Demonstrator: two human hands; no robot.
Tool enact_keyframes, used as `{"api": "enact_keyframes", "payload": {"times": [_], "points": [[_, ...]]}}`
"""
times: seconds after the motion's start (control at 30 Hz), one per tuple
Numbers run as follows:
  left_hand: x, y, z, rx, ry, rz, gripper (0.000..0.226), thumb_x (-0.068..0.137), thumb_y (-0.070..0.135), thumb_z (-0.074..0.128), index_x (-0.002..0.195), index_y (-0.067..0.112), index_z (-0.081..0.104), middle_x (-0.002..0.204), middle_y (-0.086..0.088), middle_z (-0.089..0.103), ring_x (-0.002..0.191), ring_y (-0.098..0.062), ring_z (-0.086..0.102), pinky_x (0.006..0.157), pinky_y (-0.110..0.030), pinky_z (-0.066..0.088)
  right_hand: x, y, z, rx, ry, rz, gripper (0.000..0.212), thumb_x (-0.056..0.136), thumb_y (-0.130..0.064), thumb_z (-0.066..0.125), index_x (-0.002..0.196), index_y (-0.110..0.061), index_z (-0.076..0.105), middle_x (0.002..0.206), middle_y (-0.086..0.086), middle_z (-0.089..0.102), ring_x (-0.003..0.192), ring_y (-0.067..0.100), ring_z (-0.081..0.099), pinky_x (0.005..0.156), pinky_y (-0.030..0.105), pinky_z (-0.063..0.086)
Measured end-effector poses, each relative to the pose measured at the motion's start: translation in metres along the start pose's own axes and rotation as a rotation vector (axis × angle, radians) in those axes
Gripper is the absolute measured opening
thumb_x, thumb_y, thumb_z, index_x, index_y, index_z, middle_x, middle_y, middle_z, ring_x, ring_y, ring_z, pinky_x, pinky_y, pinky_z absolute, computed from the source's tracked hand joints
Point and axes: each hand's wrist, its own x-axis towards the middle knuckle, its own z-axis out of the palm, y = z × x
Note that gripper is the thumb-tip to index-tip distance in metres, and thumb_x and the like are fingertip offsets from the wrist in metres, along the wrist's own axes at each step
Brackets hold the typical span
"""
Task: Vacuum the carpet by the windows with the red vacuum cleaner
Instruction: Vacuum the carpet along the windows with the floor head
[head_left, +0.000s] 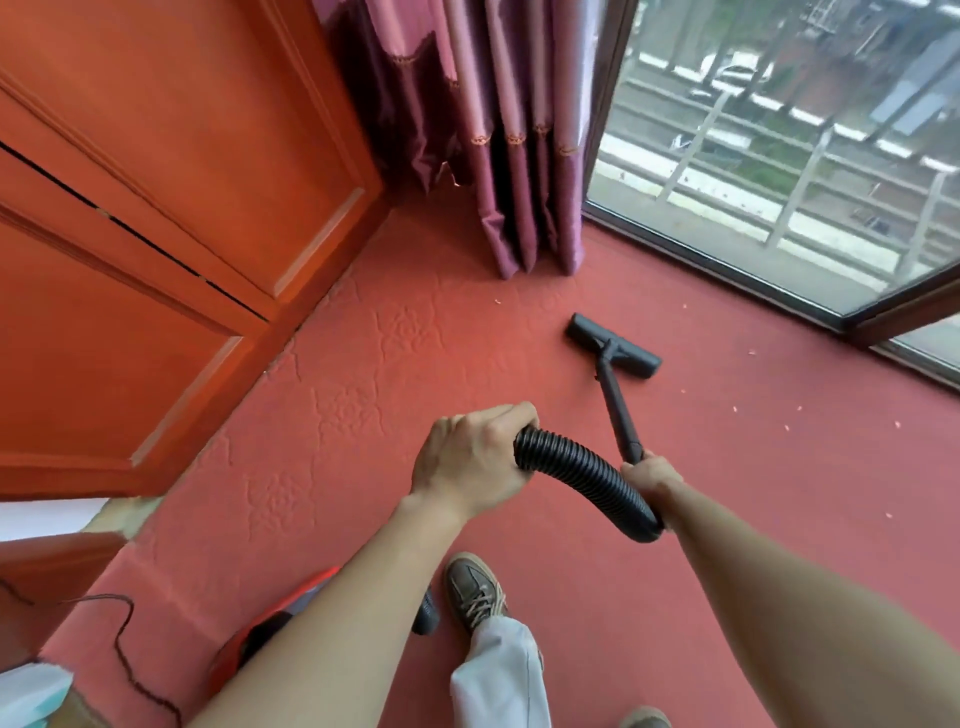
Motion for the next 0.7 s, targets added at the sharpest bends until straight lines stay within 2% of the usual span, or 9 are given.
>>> {"api": "enact_keyframes", "payload": {"times": [0.07,0.17,0.23,0.3,0.43,0.53,0.7], "points": [[-0.001,0.034,0.018,-0.002,-0.03,0.003,0.017,0.073,0.023,0.063,0.088,0.026,0.056,0.072,0.005,0.064,0.065,-0.031,0.062,0.051,-0.03,0.043,-0.001,0.038,-0.022,-0.013,-0.028,-0.01,0.041,0.092,-0.031,0.05,0.129,-0.016,0.053,0.118,0.011,0.063,0.108,0.032,0.06,0.097,0.035,0.048],[-0.01,0.086,0.047,0.012,-0.103,0.056,0.02,0.072,0.022,0.064,0.089,0.027,0.056,0.072,0.006,0.065,0.066,-0.032,0.064,0.052,-0.032,0.046,-0.012,0.108,-0.052,-0.014,-0.016,0.013,0.037,0.092,-0.027,0.047,0.128,-0.019,0.054,0.113,0.01,0.063,0.094,0.029,0.057,0.084,0.027,0.044],[-0.019,0.116,0.065,0.014,-0.145,0.102,0.02,0.072,0.025,0.063,0.091,0.028,0.056,0.073,0.006,0.065,0.067,-0.031,0.065,0.053,-0.033,0.049,-0.017,0.156,-0.066,-0.013,-0.005,0.058,0.037,0.093,-0.025,0.045,0.129,-0.019,0.054,0.118,0.011,0.063,0.097,0.03,0.058,0.079,0.026,0.042],[-0.025,0.146,0.083,0.006,-0.18,0.139,0.019,0.073,0.027,0.061,0.091,0.028,0.055,0.073,0.007,0.065,0.066,-0.031,0.065,0.054,-0.036,0.051,-0.02,0.203,-0.079,0.01,0.007,0.12,0.038,0.093,-0.023,0.044,0.13,-0.015,0.053,0.12,0.011,0.063,0.104,0.031,0.06,0.079,0.027,0.042],[-0.028,0.197,0.109,-0.013,-0.242,0.236,0.02,0.072,0.027,0.06,0.09,0.028,0.051,0.07,0.007,0.063,0.063,-0.03,0.063,0.051,-0.036,0.05,-0.025,0.279,-0.098,0.187,0.063,0.266,0.04,0.089,-0.021,0.047,0.125,-0.008,0.055,0.116,0.013,0.064,0.104,0.033,0.062,0.083,0.033,0.05],[-0.019,0.216,0.119,-0.018,-0.243,0.297,0.02,0.071,0.027,0.06,0.089,0.029,0.051,0.068,0.007,0.061,0.061,-0.029,0.062,0.049,-0.033,0.048,-0.017,0.3,-0.107,0.321,0.092,0.289,0.038,0.086,-0.022,0.047,0.121,-0.011,0.057,0.11,0.014,0.066,0.102,0.035,0.063,0.085,0.037,0.053],[0.019,0.221,0.123,-0.011,-0.212,0.351,0.019,0.069,0.026,0.062,0.087,0.028,0.056,0.068,0.007,0.063,0.06,-0.028,0.061,0.048,-0.032,0.047,0.0,0.281,-0.113,0.279,0.083,0.242,0.04,0.089,-0.022,0.044,0.127,-0.01,0.052,0.119,0.013,0.061,0.108,0.035,0.059,0.094,0.038,0.05]]}}
